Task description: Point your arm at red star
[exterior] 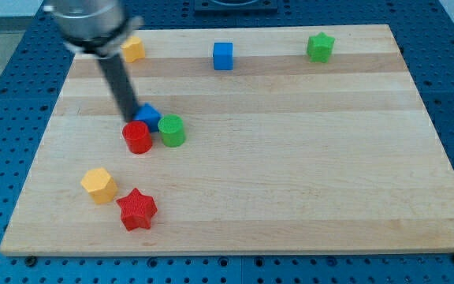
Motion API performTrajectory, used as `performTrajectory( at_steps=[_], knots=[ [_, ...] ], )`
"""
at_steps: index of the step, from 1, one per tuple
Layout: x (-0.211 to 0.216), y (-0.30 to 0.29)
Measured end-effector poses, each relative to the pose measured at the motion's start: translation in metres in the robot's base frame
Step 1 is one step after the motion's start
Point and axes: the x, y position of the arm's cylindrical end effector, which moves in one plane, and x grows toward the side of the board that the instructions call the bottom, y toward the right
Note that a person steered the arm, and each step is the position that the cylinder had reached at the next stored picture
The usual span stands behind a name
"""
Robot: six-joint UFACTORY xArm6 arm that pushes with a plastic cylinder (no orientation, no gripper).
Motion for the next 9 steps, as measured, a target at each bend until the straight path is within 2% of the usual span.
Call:
performTrajectory(
  at_steps=[1,2,3,5,6,7,8,9],
  knots=[
    [0.0,0.042],
    [-0.015,0.054],
    [-0.027,0.133],
    [0.021,0.263],
    [0.093,0.269],
    [0.165,0.205],
    [0.199,0.127],
    [0.199,0.099]
  ],
)
